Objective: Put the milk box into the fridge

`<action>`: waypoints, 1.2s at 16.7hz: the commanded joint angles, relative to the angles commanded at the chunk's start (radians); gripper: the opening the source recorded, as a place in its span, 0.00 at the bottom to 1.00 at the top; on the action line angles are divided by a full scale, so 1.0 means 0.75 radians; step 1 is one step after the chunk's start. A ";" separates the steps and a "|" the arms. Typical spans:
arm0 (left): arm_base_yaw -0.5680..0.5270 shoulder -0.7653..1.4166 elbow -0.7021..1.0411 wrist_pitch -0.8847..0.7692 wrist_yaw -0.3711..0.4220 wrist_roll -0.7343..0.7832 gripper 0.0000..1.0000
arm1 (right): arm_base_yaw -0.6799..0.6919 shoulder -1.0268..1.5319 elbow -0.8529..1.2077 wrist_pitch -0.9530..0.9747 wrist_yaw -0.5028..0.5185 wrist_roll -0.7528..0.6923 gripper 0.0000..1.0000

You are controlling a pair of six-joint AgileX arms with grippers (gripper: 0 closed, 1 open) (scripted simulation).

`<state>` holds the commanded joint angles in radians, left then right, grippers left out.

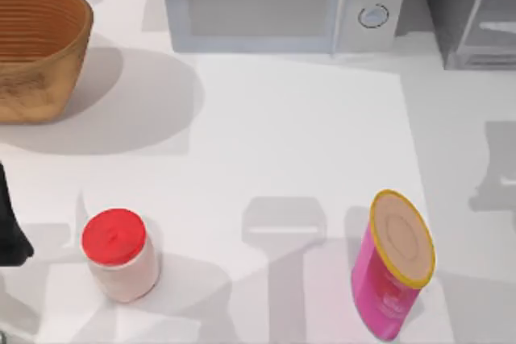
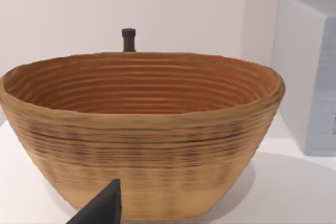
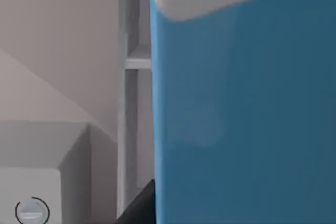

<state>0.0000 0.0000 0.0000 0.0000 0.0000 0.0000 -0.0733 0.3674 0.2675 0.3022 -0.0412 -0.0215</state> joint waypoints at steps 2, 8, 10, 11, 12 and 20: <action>0.000 0.000 0.000 0.000 0.000 0.000 1.00 | -0.040 0.261 0.136 0.171 -0.031 -0.003 0.00; 0.000 0.000 0.000 0.000 0.000 0.000 1.00 | -0.156 1.278 0.530 0.681 -0.142 0.014 0.00; 0.000 0.000 0.000 0.000 0.000 0.000 1.00 | -0.190 1.594 0.640 0.825 -0.177 0.024 0.00; 0.000 0.000 0.000 0.000 0.000 0.000 1.00 | -0.205 1.732 0.689 0.891 -0.194 0.030 0.00; 0.000 0.000 0.000 0.000 0.000 0.000 1.00 | -0.220 1.857 0.735 0.951 -0.209 0.036 0.00; 0.000 0.000 0.000 0.000 0.000 0.000 1.00 | -0.275 2.376 0.933 1.219 -0.287 0.061 0.00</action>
<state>0.0000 0.0000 0.0000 0.0000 0.0000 0.0000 -0.2798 2.1491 0.9670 1.2163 -0.2561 0.0244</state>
